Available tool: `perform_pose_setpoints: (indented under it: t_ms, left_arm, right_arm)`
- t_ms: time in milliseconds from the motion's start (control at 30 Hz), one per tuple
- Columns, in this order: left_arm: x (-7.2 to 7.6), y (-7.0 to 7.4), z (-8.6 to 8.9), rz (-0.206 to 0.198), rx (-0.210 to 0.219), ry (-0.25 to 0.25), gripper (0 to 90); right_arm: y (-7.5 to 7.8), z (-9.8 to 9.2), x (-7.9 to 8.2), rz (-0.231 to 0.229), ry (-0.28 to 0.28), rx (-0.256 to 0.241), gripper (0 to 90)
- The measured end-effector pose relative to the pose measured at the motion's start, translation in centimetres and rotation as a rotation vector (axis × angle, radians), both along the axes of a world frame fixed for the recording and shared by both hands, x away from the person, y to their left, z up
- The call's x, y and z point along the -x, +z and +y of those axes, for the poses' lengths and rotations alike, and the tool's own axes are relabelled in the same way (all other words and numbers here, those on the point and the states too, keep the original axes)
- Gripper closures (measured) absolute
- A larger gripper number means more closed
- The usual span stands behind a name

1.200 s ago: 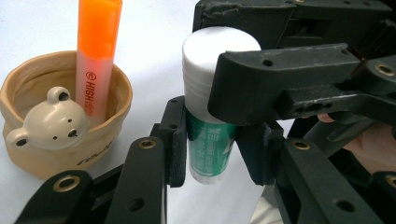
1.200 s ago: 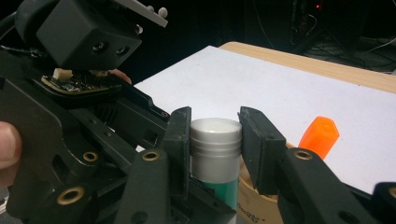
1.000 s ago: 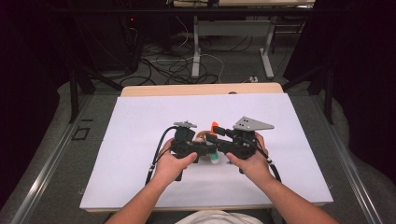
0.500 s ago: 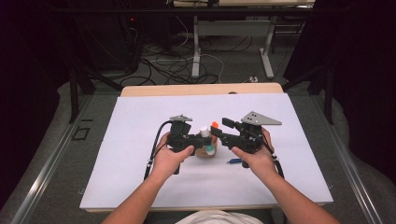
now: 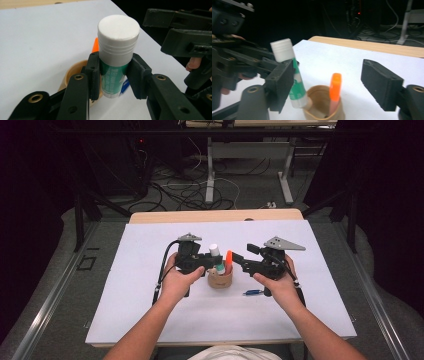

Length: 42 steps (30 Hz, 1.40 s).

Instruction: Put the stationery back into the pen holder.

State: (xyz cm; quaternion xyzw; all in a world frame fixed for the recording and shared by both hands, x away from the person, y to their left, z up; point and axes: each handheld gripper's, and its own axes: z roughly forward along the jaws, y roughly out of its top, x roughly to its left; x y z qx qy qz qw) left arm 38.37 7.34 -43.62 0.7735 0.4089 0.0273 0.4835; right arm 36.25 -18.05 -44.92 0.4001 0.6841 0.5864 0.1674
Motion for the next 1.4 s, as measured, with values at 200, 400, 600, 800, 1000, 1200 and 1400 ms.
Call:
perform_pose_setpoints:
  t_ms: [200, 400, 600, 800, 1000, 1200, 1400]
  left_arm:
    - [-0.5, -0.1, -0.3, -0.048, -0.029, 0.022, 65.7]
    - [-0.8, -0.4, -0.6, -0.109, -0.057, 0.040, 65.7]
    - [-1.1, -0.8, -0.8, -0.140, -0.071, 0.067, 65.6]
    - [-1.4, -1.6, -1.0, -0.163, -0.099, 0.072, 65.7]
    - [-1.7, -2.6, -1.0, -0.149, -0.110, 0.075, 65.6]
    - [-1.8, -3.5, -1.1, -0.125, -0.116, 0.076, 65.6]
    - [-1.9, -4.2, -1.2, -0.122, -0.117, 0.077, 65.6]
  right_arm:
    - [-0.5, -0.8, -0.7, 0.016, -0.035, 0.028, 17.1]
    - [-1.2, -1.5, -1.3, 0.021, -0.074, 0.054, 15.6]
    - [-1.6, -2.0, -1.6, 0.033, -0.081, 0.061, 15.6]
    - [-1.7, -2.0, -1.7, 0.037, -0.084, 0.067, 15.6]
    - [-1.9, -2.0, -1.8, 0.047, -0.084, 0.064, 15.6]
    - [-2.2, -2.0, -1.8, 0.051, -0.083, 0.069, 15.6]
    - [-2.3, -2.0, -1.8, 0.058, -0.085, 0.067, 15.7]
